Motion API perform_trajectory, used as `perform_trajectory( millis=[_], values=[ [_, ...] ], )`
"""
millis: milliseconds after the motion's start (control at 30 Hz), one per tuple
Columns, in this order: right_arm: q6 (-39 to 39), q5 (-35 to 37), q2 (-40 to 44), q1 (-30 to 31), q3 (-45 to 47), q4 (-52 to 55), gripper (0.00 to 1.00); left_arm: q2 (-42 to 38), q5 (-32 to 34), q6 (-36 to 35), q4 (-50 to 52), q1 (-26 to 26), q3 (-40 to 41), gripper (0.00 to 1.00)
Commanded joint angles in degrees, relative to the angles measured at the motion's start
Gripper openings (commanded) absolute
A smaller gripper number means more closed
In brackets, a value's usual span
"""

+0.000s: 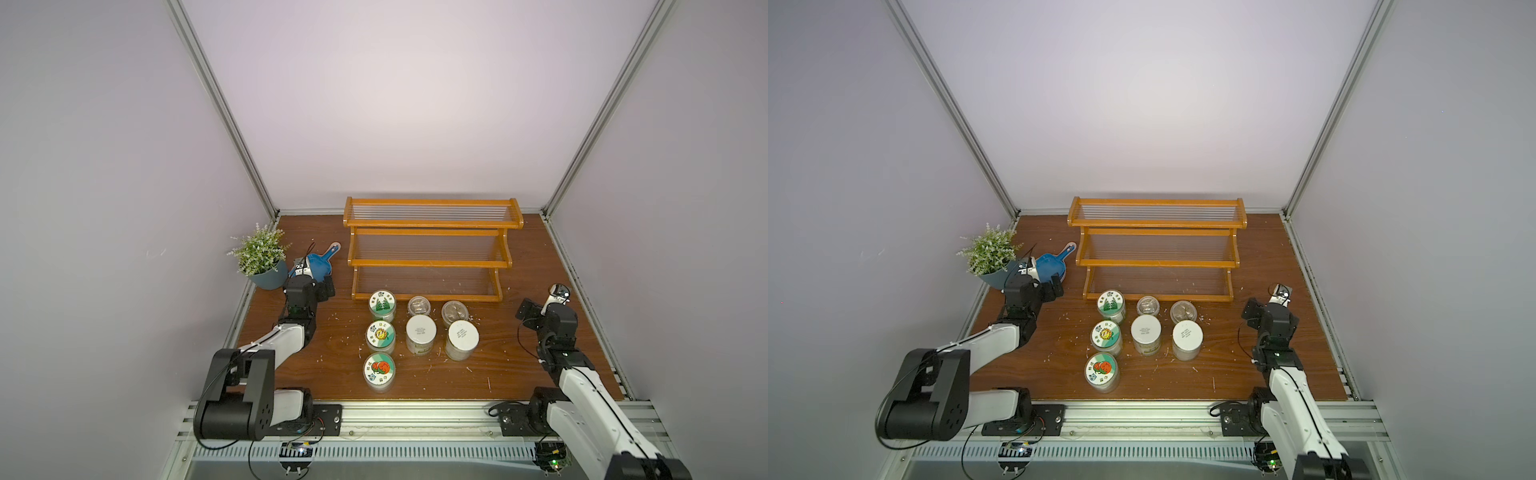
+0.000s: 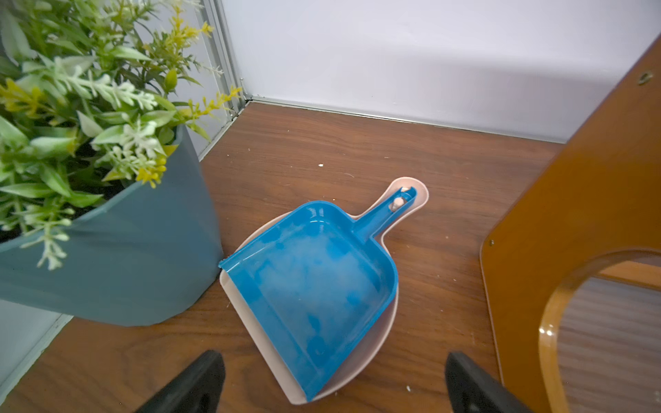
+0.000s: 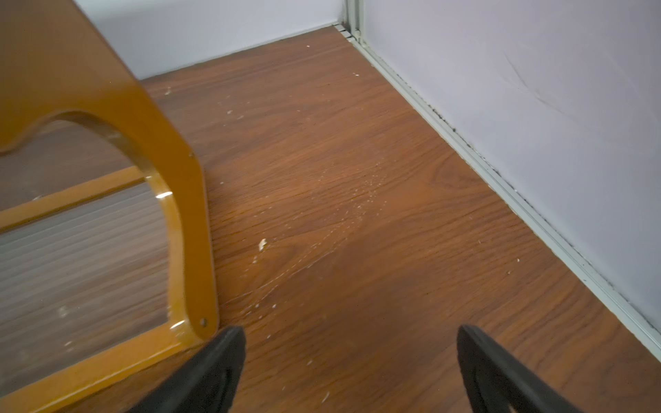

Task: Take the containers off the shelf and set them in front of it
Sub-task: Reset both arms

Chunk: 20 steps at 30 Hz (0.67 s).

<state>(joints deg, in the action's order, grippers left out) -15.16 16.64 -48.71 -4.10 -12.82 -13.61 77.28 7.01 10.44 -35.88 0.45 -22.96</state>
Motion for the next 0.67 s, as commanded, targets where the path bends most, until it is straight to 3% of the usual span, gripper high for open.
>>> perform_trajectory(
  millis=[0,100,200,333,633],
  values=[
    [1.97,-5.35,-8.38,-2.87,0.5,-23.64,0.99,4.42,-4.78,-2.35,-10.49,2.11,1.47,0.99],
    [4.18,-13.48,-19.26,-3.04,1.07,-36.59,0.99,7.46,-6.32,-4.45,-15.65,2.22,0.99,0.99],
    [7.62,-14.94,-28.27,-1.65,-0.12,-47.57,0.99,11.08,-6.45,-6.43,-19.91,2.15,0.55,0.99],
    [8.57,-19.18,-35.04,-1.32,-3.33,-50.8,0.99,10.09,-6.6,-6.63,-20.36,2.2,1.45,0.99],
    [9.8,-19.37,-34.9,-0.38,-3.31,-50.53,0.99,9.38,-3.4,-7.05,-22.32,0.83,2.98,0.99]
  ],
)
